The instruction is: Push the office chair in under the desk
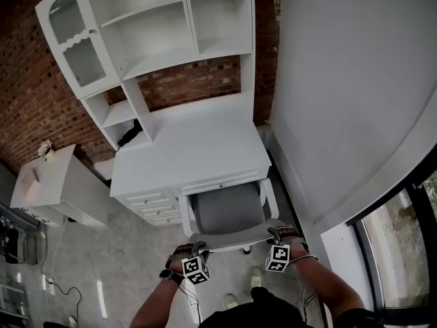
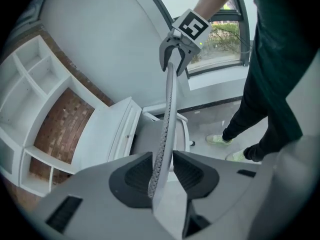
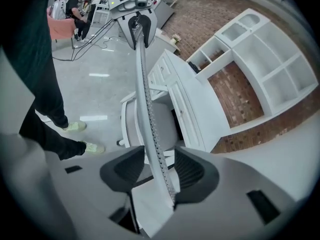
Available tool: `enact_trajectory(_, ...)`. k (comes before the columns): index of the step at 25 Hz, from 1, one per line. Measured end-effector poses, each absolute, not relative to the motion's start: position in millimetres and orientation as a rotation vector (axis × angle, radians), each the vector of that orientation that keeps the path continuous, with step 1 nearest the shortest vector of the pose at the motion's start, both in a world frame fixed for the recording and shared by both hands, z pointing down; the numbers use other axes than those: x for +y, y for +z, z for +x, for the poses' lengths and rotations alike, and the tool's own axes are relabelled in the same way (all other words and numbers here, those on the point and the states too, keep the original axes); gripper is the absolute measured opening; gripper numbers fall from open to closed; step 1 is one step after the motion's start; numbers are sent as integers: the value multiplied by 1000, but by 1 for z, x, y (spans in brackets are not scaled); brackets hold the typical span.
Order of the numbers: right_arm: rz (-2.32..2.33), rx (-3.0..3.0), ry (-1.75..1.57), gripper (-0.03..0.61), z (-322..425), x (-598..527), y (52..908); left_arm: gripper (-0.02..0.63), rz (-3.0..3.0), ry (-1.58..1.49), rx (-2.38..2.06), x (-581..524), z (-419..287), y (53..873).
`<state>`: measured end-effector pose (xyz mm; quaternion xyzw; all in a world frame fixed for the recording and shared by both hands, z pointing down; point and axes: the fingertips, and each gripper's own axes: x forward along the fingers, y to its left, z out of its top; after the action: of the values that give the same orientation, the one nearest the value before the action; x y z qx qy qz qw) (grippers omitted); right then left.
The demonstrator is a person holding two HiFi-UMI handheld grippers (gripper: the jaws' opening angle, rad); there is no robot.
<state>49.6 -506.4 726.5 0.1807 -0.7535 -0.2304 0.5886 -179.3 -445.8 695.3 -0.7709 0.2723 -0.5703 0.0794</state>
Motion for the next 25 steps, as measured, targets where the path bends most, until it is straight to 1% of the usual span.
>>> enact_trajectory(6, 563, -1875, -407, 176, 38, -486, 686, 113, -2508, -1542, 938, -435, -170, 647)
enact_trajectory(12, 734, -2065, -256, 132, 17, -479, 623, 96, -2740, -1232, 1291, -443, -168, 588)
enact_trajectory(16, 874, -2167, -236, 101, 7, -479, 574, 65, -2832, -984, 1546, -447, -178, 557)
enact_trajectory(20, 1017, -2253, -200, 72, 2, -479, 528, 40, -2886, -758, 1689, -448, -183, 523)
enact_trajectory(23, 1098, -2338, -103, 41, 0, -478, 502, 32, -2911, -590, 1754, -447, -183, 495)
enact_trajectory(25, 1142, -2407, -36, 32, -1, -480, 485, 26, -2899, -495, 1801, -447, -184, 479)
